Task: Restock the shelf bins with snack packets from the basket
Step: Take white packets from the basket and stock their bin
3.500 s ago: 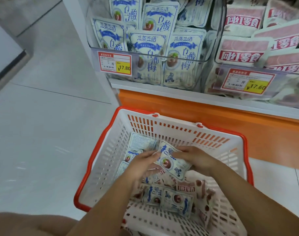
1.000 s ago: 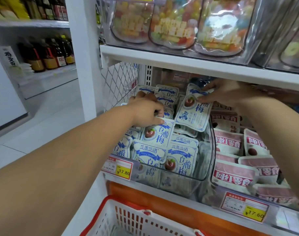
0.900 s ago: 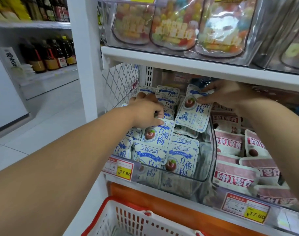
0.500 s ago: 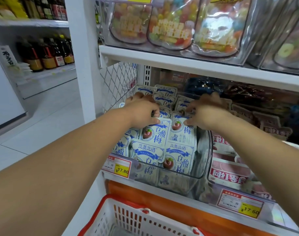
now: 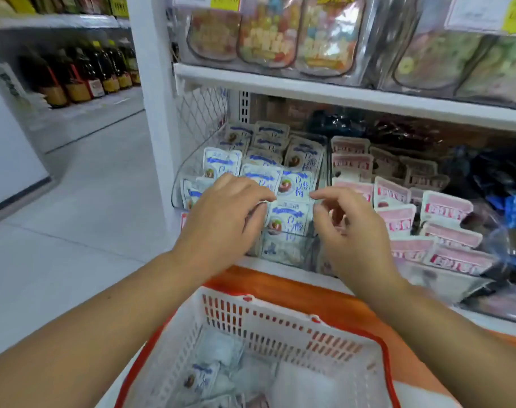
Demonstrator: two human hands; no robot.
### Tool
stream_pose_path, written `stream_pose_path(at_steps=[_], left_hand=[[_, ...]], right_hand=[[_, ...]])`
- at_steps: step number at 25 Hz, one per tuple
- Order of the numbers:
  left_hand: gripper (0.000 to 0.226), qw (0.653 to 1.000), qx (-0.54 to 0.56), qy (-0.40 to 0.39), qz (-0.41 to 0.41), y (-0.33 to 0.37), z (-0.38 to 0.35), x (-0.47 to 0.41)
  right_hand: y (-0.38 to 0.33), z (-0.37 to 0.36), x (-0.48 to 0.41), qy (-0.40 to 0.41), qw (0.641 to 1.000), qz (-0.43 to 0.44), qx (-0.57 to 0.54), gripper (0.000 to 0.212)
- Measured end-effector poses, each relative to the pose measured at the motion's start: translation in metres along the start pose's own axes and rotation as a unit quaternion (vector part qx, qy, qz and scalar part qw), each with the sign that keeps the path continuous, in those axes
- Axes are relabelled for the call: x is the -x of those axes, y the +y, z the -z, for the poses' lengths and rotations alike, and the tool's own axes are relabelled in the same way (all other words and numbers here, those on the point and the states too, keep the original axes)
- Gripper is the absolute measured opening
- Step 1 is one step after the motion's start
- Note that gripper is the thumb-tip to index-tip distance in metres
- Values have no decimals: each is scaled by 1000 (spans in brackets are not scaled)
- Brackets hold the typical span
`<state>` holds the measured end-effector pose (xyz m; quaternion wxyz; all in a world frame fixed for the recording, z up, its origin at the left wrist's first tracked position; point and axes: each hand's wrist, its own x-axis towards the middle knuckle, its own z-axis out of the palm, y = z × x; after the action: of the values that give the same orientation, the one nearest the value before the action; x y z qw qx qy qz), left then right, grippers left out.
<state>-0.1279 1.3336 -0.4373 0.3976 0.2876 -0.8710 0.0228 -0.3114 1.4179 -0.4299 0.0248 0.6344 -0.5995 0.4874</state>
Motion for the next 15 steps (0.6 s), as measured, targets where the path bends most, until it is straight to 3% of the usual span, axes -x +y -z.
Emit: stream_pose_path(at_steps=[2, 4, 7, 9, 12, 15], left_hand=[[23, 998, 26, -60, -5, 19, -13, 57], [30, 978, 52, -193, 57, 29, -38, 121], [34, 894, 85, -397, 189, 23, -76, 209], [46, 829, 83, -472, 287, 14, -93, 248], [59, 741, 22, -561, 368, 2, -118, 292], [35, 722, -15, -582, 373, -4, -139, 316]], right_hand=[[6, -14, 58, -60, 997, -46, -25, 18], [28, -36, 114, -173, 975, -141, 11, 20], [73, -70, 184, -392, 875, -265, 103, 30], [96, -87, 214, -480, 805, -330, 111, 36], [112, -107, 247, -501, 738, -451, 44, 37], [128, -125, 275, -487, 698, -525, 11, 36]])
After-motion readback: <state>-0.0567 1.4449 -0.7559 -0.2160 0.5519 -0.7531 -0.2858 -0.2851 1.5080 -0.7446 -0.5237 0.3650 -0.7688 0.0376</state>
